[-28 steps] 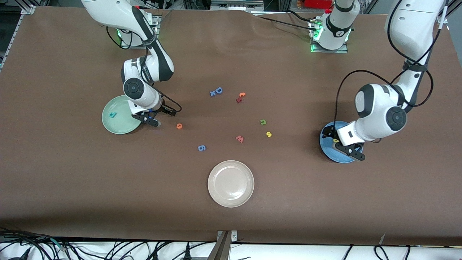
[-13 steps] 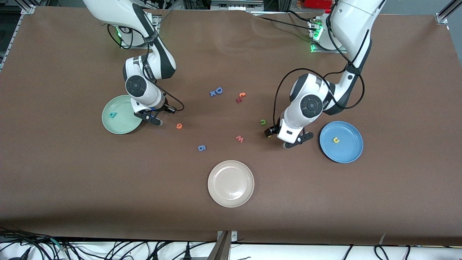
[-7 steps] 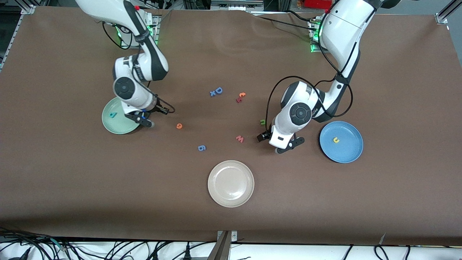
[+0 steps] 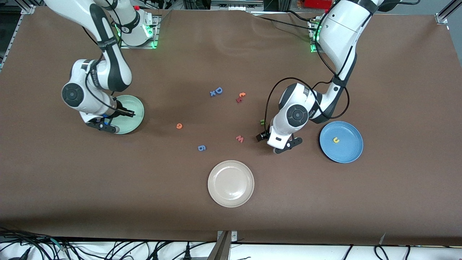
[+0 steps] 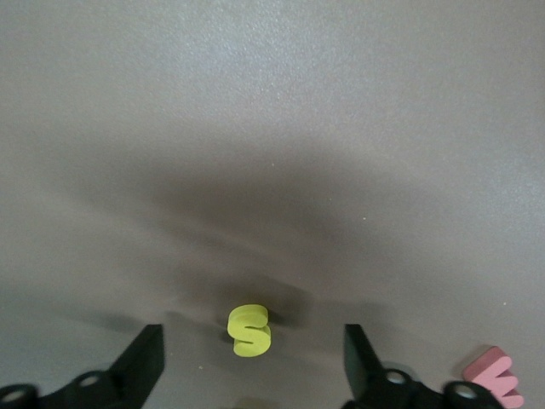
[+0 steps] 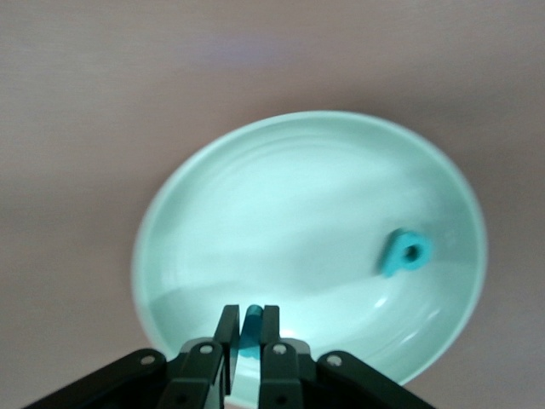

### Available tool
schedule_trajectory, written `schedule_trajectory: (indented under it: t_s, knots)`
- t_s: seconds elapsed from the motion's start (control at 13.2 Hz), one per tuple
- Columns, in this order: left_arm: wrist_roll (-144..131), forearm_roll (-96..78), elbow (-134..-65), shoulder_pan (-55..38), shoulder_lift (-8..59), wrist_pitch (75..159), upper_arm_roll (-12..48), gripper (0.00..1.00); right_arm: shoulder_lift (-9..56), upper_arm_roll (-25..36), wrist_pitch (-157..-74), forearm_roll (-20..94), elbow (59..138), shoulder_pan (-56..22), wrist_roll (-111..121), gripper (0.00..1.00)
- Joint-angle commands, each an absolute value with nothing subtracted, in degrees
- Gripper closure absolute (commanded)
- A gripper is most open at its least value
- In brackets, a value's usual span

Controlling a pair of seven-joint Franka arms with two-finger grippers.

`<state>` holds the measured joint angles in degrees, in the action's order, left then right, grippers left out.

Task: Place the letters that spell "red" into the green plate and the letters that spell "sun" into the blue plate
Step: 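Place the teal L on the green plate while the left gripper grasps s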

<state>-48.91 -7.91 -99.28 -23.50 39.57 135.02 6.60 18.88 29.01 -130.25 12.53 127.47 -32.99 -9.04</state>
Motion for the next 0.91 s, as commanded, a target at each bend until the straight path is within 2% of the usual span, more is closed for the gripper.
schedule_trajectory:
  t_s: [0.0, 0.08, 0.15, 0.23, 0.3, 0.38, 0.53, 0.83]
  knots:
    - [-50.44, -6.15, -97.65, -24.61, 40.52, 134.47, 5.71, 0.29, 21.53, 29.18, -130.52, 12.22, 127.35, -32.08, -6.15, 1.0]
    - [-50.62, -5.46, -97.65, -24.61, 40.52, 134.39, 5.8, 0.37, 21.53, 29.09, -130.43, 12.39, 127.61, -32.08, -6.15, 1.0]
    - [-51.15, -4.93, -97.73, -24.61, 40.52, 134.38, 5.8, 0.4, 22.06, 29.09, -130.43, 12.39, 127.7, -32.08, -6.15, 1.0]
    - [-51.33, -4.4, -97.73, -24.61, 40.52, 134.47, 5.8, 0.44, 22.41, 29.09, -130.43, 12.31, 127.71, -32.08, -6.07, 0.81]
    - [-51.42, -4.05, -97.73, -24.61, 40.52, 134.47, 5.8, 0.46, 22.41, 29.09, -130.43, 12.3, 127.62, -32.08, -6.06, 0.38]
    - [-51.42, -4.04, -97.82, -24.61, 40.52, 134.47, 5.8, 0.47, 22.24, 29.09, -130.43, 12.39, 127.44, -32.08, -6.06, 0.18]
    - [-51.42, -3.96, -97.91, -24.61, 40.6, 134.56, 5.8, 0.47, 21.45, 29.0, -130.08, 12.39, 125.96, -32.25, -7.02, 0.03]
    - [-51.42, -3.96, -98.09, -25.13, 40.96, 134.74, 5.8, 0.47, 21.35, 28.04, -122.02, 12.48, 115.17, -33.3, -12.72, 0.02]
